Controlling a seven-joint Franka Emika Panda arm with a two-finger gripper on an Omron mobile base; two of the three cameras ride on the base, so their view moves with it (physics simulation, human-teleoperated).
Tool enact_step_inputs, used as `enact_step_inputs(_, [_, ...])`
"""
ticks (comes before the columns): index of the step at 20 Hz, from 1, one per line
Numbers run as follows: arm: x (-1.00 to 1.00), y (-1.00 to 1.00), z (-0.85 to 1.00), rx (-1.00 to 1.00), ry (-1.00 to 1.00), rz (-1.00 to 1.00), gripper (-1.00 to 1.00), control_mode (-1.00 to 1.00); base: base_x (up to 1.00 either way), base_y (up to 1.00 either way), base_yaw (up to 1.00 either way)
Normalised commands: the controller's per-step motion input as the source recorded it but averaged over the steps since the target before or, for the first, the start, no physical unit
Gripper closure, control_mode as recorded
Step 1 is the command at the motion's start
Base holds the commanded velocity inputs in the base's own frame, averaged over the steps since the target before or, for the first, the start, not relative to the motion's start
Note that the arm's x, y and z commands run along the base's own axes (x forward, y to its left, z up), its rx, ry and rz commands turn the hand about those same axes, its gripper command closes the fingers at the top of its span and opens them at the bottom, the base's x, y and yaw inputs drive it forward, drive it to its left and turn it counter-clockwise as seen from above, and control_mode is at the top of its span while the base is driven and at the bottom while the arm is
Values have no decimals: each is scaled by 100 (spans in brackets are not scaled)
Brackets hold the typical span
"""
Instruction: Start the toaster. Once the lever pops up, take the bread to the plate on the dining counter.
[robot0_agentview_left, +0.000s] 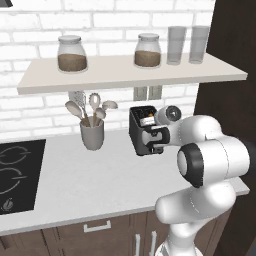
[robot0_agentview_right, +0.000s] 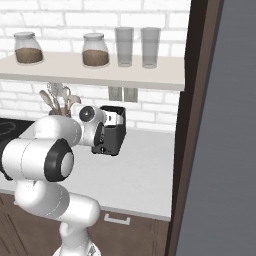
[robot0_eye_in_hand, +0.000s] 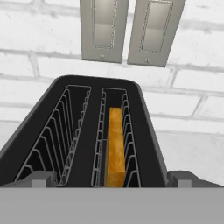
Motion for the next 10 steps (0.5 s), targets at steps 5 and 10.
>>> enact_step_inputs(5, [0, 0, 0, 0, 0, 0, -100, -100, 0, 0, 0])
enact_step_inputs(10, [0, 0, 0, 0, 0, 0, -100, -100, 0, 0, 0])
